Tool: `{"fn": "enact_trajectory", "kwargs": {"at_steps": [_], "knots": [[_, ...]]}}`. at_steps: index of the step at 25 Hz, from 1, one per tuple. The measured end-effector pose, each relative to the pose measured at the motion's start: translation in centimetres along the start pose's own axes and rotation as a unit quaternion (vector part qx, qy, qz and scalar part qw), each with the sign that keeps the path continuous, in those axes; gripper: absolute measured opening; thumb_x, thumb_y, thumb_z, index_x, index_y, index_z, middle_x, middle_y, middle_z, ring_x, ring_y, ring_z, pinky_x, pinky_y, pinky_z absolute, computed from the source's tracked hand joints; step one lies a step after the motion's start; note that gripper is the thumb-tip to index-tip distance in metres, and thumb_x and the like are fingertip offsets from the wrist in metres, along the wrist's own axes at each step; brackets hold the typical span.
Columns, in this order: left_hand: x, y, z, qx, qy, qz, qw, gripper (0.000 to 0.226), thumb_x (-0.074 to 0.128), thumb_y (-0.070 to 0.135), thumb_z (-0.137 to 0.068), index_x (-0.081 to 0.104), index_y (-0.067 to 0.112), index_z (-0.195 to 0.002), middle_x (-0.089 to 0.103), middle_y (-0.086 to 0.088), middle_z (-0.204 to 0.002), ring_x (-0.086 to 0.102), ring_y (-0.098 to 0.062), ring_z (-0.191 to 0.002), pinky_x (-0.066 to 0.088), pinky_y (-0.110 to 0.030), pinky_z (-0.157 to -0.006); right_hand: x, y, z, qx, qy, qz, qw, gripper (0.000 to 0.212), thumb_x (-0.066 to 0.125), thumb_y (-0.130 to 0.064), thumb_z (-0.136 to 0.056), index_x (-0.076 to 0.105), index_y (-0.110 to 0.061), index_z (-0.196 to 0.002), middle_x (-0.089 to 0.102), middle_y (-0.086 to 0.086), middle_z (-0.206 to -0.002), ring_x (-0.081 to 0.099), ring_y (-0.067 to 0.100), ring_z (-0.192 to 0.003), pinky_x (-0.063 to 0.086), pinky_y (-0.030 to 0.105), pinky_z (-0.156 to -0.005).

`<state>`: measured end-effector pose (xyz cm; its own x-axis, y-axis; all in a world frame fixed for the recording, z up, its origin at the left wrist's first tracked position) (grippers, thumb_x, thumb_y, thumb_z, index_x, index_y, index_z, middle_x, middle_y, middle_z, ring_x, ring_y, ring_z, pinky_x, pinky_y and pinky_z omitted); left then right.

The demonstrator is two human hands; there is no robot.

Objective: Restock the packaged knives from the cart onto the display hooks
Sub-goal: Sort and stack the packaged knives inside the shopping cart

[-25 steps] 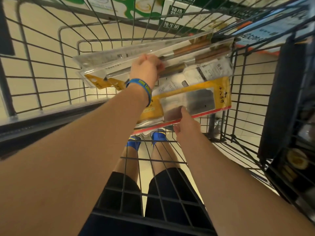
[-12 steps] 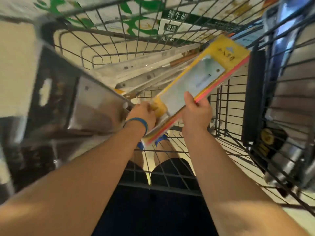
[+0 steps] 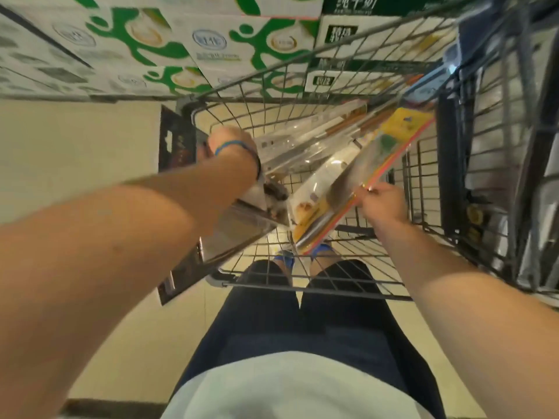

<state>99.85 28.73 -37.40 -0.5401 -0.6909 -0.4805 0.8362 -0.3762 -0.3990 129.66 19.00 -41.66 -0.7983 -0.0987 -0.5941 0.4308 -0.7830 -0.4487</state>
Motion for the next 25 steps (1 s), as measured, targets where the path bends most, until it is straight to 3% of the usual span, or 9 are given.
{"fn": "enact_trajectory", "kwargs": {"at_steps": [2, 4, 5, 7, 9, 12, 17, 21, 25], "knots": [[0.6, 0.2, 0.6, 0.061, -0.041, -0.087, 0.993, 0.035, 0.060, 0.054, -0.088, 0.070, 0.020, -0.083, 0.058, 0.000, -0.070, 0.052, -0.016, -0.059, 0.042, -0.029, -0.054, 1.3, -1.2, 0.4, -0.059, -0.029, 0.049, 0.997, 0.015, 0.070, -0.032, -0.095, 0.072, -0.028, -0.081, 0.069, -0.010, -0.076, 0.067, 0.011, -0.074, 0.048, 0.017, -0.057], [0.7, 1.5, 2.2, 0.115, -0.010, -0.099, 0.988, 0.046, 0.055, 0.064, -0.085, 0.066, 0.019, -0.081, 0.053, -0.002, -0.068, 0.048, -0.018, -0.062, 0.040, -0.032, -0.061, 2.5, -3.3, 1.8, -0.133, -0.053, 0.098, 0.985, 0.014, 0.068, -0.033, -0.097, 0.074, -0.027, -0.085, 0.067, -0.011, -0.075, 0.062, 0.003, -0.069, 0.045, 0.007, -0.054], [0.8, 2.2, 3.2, 0.129, 0.028, -0.100, 0.986, 0.048, 0.054, 0.065, -0.083, 0.066, 0.018, -0.087, 0.054, -0.004, -0.074, 0.052, -0.020, -0.069, 0.042, -0.035, -0.068, 3.1, -4.5, 2.6, -0.164, -0.063, 0.113, 0.978, 0.015, 0.068, -0.034, -0.097, 0.076, -0.024, -0.088, 0.069, -0.009, -0.075, 0.063, 0.005, -0.069, 0.048, 0.013, -0.058], [3.0, 3.4, 5.9, 0.103, 0.020, -0.035, 0.994, 0.053, 0.057, 0.058, -0.086, 0.060, 0.020, -0.123, 0.060, -0.009, -0.110, 0.055, -0.032, -0.103, 0.042, -0.048, -0.088, 3.2, -6.1, 4.6, -0.187, -0.072, 0.129, 0.971, 0.019, 0.066, -0.034, -0.098, 0.074, -0.023, -0.085, 0.068, -0.007, -0.074, 0.063, 0.008, -0.069, 0.046, 0.025, -0.058], [5.5, 4.4, 8.6, 0.053, -0.014, 0.004, 0.999, 0.069, 0.049, 0.052, -0.092, 0.032, 0.017, -0.150, 0.039, -0.017, -0.148, 0.037, -0.044, -0.133, 0.028, -0.063, -0.104, 1.4, -6.8, 7.0, -0.188, -0.051, 0.121, 0.973, 0.029, 0.064, -0.032, -0.100, 0.063, -0.028, -0.071, 0.060, -0.013, -0.066, 0.056, 0.002, -0.062, 0.036, 0.026, -0.055], [6.3, 6.2, 11.9, 0.059, 0.013, -0.028, 0.998, 0.072, 0.037, 0.046, -0.100, 0.010, 0.012, -0.157, 0.008, -0.021, -0.163, 0.009, -0.050, -0.147, 0.007, -0.070, -0.114, -2.3, -6.9, 10.5, -0.210, -0.011, 0.092, 0.973, 0.033, 0.062, -0.036, -0.100, 0.062, -0.026, -0.069, 0.059, -0.017, -0.063, 0.053, -0.001, -0.061, 0.035, 0.023, -0.053], [4.8, 7.3, 14.9, 0.124, 0.042, 0.027, 0.991, 0.061, 0.038, 0.036, -0.101, 0.025, 0.010, -0.155, 0.022, -0.017, -0.161, 0.014, -0.042, -0.148, 0.011, -0.062, -0.117, -4.6, -7.8, 14.4, -0.180, 0.010, 0.152, 0.972, 0.038, 0.057, -0.050, -0.100, 0.056, -0.035, -0.065, 0.050, -0.022, -0.059, 0.045, -0.003, -0.058, 0.027, 0.018, -0.054], [2.5, 5.4, 15.2, 0.119, 0.066, 0.133, 0.982, 0.048, 0.042, 0.037, -0.099, 0.050, 0.011, -0.139, 0.046, -0.015, -0.144, 0.040, -0.038, -0.132, 0.033, -0.052, -0.107, -6.2, -8.6, 15.8, -0.229, 0.006, 0.066, 0.971, 0.019, 0.060, -0.042, -0.101, 0.073, -0.033, -0.090, 0.059, -0.023, -0.068, 0.057, 0.000, -0.065, 0.037, 0.010, -0.060], [1.9, 4.2, 15.8, 0.129, 0.055, 0.262, 0.955, 0.046, 0.042, 0.046, -0.097, 0.057, 0.018, -0.129, 0.054, -0.011, -0.135, 0.050, -0.034, -0.122, 0.042, -0.048, -0.098, -9.2, -10.0, 16.5, -0.239, 0.011, -0.009, 0.971, 0.029, 0.063, -0.040, -0.101, 0.078, -0.021, -0.116, 0.063, -0.031, -0.073, 0.060, -0.008, -0.074, 0.040, 0.013, -0.068]]}}
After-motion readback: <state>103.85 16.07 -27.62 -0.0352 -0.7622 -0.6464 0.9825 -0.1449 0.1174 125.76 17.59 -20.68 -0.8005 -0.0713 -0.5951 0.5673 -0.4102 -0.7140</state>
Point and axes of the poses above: each hand's wrist, its own z-axis away from the middle knuckle, its own x-axis out of the palm, y = z × x, the point moved 7 cm from there along -z, towards the middle knuckle
